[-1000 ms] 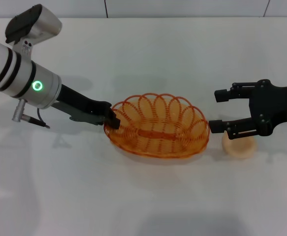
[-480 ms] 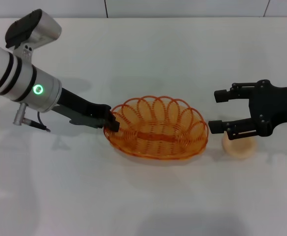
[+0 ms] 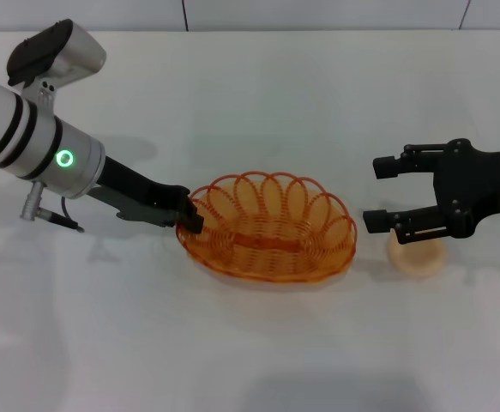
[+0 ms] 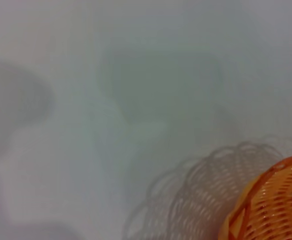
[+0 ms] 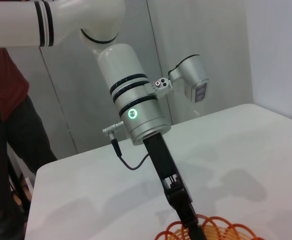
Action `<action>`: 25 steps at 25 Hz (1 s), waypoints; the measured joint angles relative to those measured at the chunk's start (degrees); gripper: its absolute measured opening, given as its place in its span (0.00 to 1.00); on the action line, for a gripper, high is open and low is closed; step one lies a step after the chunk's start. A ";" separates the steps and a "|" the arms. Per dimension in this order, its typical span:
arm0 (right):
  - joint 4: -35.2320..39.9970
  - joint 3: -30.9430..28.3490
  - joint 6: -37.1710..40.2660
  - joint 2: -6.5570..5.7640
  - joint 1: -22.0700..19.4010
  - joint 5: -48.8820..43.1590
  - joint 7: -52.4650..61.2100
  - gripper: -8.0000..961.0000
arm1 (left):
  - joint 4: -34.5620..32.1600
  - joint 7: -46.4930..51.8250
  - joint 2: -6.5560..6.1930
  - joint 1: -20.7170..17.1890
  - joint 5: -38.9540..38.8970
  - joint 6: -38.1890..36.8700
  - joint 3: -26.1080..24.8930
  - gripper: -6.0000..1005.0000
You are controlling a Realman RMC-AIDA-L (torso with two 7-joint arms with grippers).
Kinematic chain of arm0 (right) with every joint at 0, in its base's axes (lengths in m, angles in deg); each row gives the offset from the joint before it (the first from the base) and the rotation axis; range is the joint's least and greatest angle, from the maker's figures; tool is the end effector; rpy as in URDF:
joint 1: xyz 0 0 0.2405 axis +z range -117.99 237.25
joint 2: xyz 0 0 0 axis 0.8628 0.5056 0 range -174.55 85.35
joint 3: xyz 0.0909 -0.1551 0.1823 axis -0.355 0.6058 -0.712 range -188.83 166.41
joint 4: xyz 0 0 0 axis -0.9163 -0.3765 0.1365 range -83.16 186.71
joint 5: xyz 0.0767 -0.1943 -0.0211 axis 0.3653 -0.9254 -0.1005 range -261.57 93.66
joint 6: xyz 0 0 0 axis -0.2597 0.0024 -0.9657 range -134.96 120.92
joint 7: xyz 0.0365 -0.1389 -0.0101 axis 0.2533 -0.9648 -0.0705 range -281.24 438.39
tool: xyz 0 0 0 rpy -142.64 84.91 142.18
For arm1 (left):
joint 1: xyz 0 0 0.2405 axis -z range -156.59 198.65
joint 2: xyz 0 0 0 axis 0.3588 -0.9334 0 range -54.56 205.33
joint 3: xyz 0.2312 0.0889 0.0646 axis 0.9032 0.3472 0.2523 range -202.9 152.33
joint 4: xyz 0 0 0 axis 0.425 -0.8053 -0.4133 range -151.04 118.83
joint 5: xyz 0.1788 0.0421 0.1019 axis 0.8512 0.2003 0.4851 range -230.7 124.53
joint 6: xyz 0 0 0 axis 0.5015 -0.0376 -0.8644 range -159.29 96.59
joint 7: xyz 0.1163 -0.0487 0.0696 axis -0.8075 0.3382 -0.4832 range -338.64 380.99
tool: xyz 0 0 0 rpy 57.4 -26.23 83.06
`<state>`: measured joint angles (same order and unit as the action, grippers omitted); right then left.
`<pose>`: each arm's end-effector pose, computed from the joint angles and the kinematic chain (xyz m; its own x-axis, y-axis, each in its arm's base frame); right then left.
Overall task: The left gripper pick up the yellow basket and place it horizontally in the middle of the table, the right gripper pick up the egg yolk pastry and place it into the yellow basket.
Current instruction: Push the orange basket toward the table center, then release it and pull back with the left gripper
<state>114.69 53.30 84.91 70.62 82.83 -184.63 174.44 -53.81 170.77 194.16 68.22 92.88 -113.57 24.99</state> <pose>0.2045 0.3213 0.0324 0.8830 -0.2354 -0.4061 -0.2913 -0.9532 -0.0810 -0.2295 0.3760 -0.0326 0.2832 0.9590 0.0090 0.9448 -0.2774 -0.1742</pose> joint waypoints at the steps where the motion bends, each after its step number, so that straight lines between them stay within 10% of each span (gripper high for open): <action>1: 0.00 0.00 0.00 0.00 0.00 0.00 -0.02 0.85 | 0.01 0.02 0.00 0.04 0.02 0.00 0.00 0.16; 25: 0.02 0.00 0.00 0.00 0.00 0.05 0.08 0.85 | 0.09 -0.08 0.05 -0.04 -0.15 -0.26 0.00 0.18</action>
<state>114.71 53.30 84.91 70.62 82.83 -184.58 174.52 -53.72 170.69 194.21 68.17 92.73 -113.83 24.99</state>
